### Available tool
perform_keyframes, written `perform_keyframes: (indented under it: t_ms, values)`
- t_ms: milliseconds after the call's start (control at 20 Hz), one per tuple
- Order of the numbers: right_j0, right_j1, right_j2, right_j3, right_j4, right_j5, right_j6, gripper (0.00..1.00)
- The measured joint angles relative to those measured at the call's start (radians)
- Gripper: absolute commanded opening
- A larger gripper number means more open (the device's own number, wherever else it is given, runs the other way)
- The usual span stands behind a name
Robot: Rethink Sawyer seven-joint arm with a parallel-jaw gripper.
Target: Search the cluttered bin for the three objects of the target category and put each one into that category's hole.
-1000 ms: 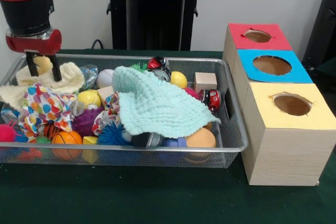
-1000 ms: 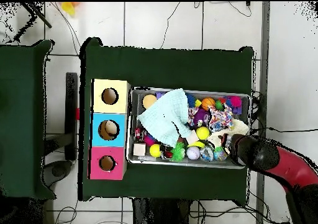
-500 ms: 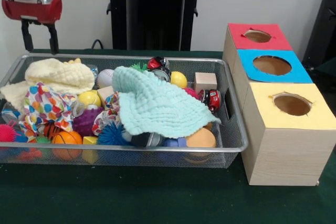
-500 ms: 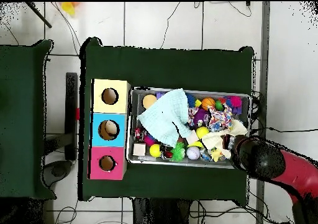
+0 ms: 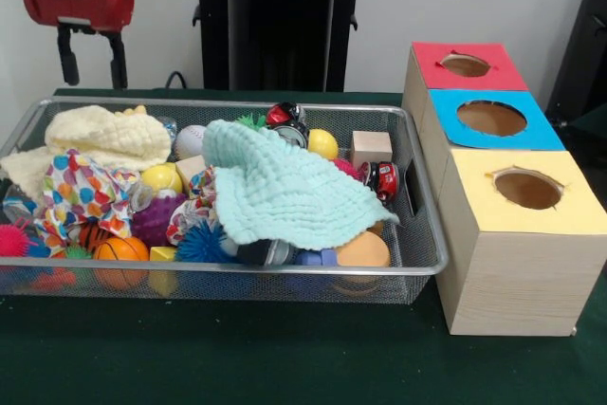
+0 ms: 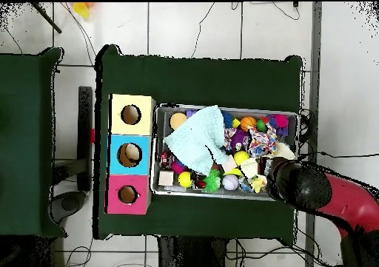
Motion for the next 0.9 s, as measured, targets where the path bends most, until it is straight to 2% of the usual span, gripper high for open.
perform_keyframes:
  t_ms: [450, 900]
  values:
    - [0.011, 0.050, 0.006, -0.004, 0.003, 0.000, 0.000, 1.00]
    - [0.028, 0.097, 0.009, -0.047, 0.010, 0.013, 0.000, 1.00]
